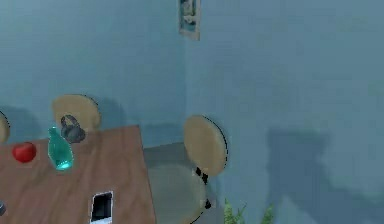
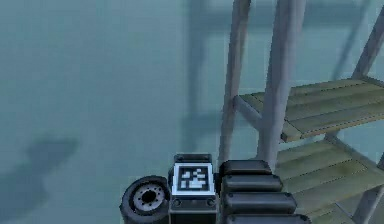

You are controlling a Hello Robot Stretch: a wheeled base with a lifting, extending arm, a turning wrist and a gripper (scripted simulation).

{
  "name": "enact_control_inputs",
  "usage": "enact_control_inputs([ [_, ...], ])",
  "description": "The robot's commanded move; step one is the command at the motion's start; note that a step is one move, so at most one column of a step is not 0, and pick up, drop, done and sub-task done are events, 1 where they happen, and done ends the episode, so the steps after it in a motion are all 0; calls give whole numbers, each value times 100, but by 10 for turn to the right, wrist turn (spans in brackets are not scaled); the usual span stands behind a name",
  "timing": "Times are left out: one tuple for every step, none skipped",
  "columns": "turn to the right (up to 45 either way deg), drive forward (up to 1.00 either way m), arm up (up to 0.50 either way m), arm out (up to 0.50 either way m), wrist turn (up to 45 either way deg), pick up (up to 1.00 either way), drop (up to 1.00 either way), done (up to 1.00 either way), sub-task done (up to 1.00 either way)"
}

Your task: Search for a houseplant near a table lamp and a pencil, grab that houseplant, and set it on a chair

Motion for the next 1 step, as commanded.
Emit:
enact_control_inputs([
  [0, 30, 0, 0, 0, 0, 0, 0, 0],
])
